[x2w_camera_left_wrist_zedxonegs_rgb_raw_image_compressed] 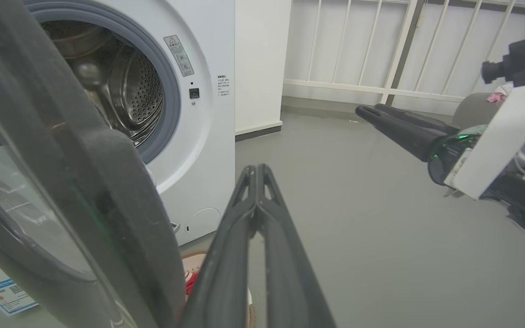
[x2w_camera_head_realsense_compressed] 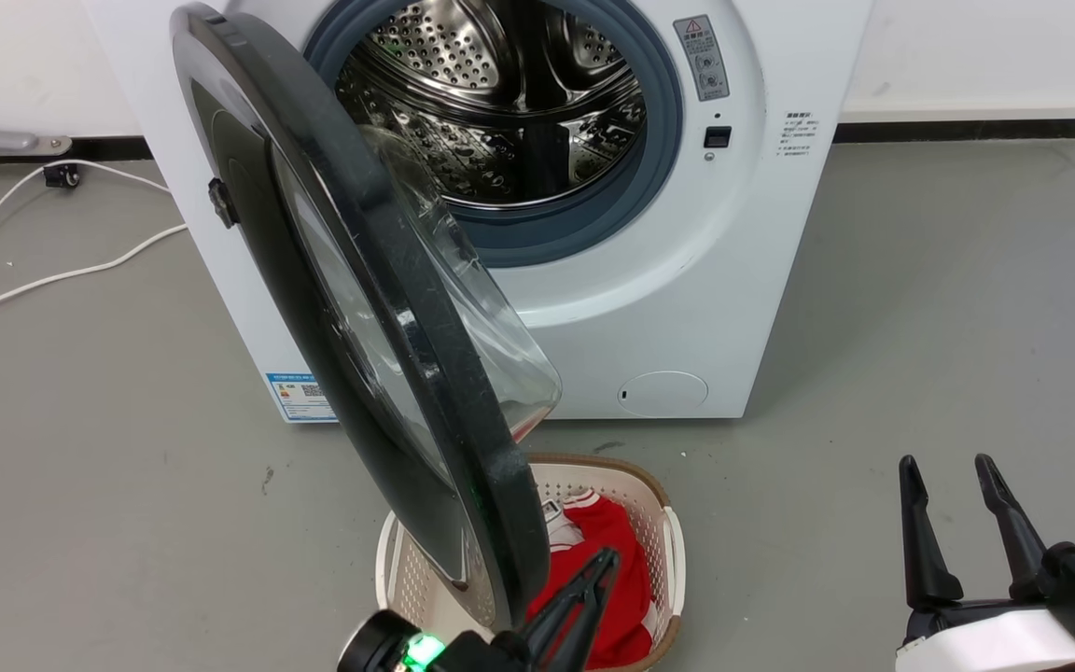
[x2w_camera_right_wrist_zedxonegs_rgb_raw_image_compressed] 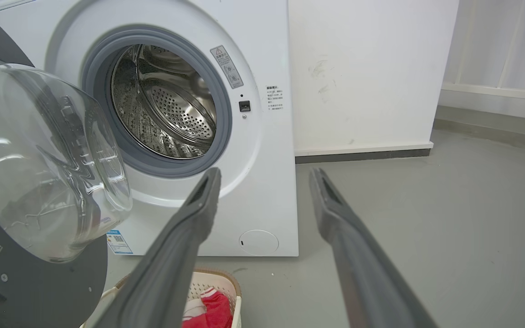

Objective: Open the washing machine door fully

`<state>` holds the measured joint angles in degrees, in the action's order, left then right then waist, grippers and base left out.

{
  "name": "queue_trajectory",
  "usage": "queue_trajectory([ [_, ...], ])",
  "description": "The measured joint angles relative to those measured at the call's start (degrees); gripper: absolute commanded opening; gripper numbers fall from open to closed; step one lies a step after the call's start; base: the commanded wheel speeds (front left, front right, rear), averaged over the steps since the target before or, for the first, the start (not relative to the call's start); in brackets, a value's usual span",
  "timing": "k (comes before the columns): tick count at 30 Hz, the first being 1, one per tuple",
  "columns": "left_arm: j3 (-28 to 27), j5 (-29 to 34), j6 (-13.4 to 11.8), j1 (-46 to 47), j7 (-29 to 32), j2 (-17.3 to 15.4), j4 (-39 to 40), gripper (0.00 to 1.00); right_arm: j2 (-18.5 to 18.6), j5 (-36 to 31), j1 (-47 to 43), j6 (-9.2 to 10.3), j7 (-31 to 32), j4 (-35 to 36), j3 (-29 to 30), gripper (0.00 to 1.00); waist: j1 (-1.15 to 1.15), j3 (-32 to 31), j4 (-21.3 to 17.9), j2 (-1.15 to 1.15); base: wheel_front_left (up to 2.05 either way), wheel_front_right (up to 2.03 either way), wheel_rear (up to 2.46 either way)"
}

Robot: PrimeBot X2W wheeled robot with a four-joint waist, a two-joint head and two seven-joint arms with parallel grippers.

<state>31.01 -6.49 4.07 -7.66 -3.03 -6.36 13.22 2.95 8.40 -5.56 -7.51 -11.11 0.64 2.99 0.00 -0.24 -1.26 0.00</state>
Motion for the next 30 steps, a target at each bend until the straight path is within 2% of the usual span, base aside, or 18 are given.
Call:
queue_trajectory([
  [8,-2.5,0.3,-2.6,5.0,-3.0,1.2,-4.0,0.0,0.0,0.1,0.0,0.0,0.3,-0.2,0.0,1.0,0.0,0.4,-0.6,0.0,0.0,0.0,0.0],
  [19,-4.8,-1.8,-4.6,9.2,-4.5,2.0,-8.2,0.0,0.0,0.3,0.1,0.01,0.4,-0.6,-0.5,1.0,0.0,1.2,-1.5,0.0,0.0,0.0,0.0],
  [30,-5.2,-2.9,-4.8,9.3,-3.2,1.8,-9.7,0.0,0.0,1.1,0.3,0.01,0.3,-1.2,-0.6,1.0,0.0,1.5,-1.1,0.0,0.0,0.0,0.0],
])
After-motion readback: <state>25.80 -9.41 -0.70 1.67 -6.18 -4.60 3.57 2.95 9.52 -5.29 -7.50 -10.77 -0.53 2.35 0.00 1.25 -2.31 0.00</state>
